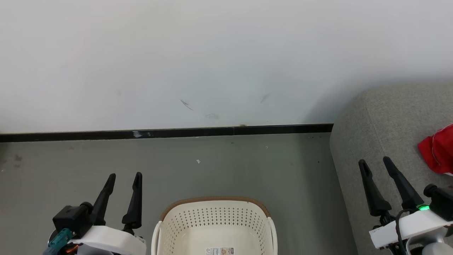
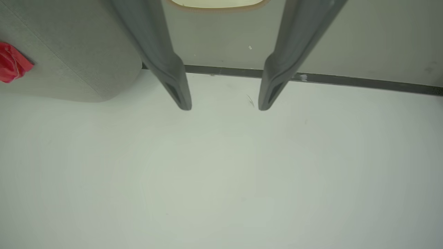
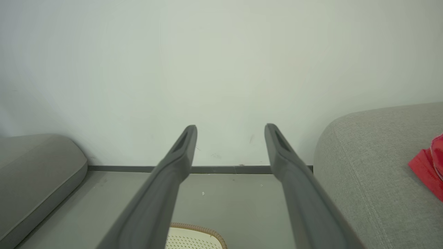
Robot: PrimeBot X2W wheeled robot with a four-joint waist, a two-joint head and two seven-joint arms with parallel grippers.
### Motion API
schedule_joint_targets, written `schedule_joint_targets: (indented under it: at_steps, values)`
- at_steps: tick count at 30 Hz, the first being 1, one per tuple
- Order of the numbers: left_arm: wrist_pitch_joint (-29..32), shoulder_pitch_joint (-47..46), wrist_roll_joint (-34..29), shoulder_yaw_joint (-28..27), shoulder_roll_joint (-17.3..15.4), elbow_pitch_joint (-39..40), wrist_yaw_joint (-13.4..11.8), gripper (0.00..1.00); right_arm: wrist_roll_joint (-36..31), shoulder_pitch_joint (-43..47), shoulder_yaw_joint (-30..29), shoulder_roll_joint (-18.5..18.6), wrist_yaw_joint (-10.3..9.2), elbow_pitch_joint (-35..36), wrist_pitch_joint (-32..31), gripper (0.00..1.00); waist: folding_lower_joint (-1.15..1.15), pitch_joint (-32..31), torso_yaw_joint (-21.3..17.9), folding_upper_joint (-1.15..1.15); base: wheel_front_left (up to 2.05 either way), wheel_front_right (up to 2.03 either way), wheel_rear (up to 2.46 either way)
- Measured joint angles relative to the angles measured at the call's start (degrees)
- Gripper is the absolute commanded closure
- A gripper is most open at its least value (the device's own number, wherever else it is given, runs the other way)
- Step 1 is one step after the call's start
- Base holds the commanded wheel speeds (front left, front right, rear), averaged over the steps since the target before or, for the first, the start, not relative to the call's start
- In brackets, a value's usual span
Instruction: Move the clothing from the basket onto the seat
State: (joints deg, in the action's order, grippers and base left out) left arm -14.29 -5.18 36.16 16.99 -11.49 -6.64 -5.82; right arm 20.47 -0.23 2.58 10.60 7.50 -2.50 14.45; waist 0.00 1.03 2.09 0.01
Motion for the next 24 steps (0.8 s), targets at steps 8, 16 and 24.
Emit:
schedule_joint_targets:
  at_steps: [8, 16, 24]
  values:
    - [0.0, 0.01, -0.03, -0.65, 0.48, 0.04, 0.96, 0.0, -0.47, 0.0, -0.2, -0.27, 0.0, 0.43, 0.0, 0.0, 0.0, 0.48, 0.06, 0.0, 0.0, 0.0, 0.0]
    - [0.0, 0.01, -0.49, -1.51, 0.88, 0.03, 1.52, 0.0, -0.49, 0.0, -0.37, -0.6, 0.0, 0.63, 0.0, 0.0, 0.0, 0.8, 0.09, 0.0, 0.0, 0.0, 0.0]
    - [0.0, 0.01, -0.58, -2.09, 1.46, 0.04, 2.52, 0.0, -0.92, -0.01, -0.47, -0.96, 0.0, 0.77, 0.0, 0.0, 0.0, 0.88, -0.09, 0.0, 0.0, 0.0, 0.0]
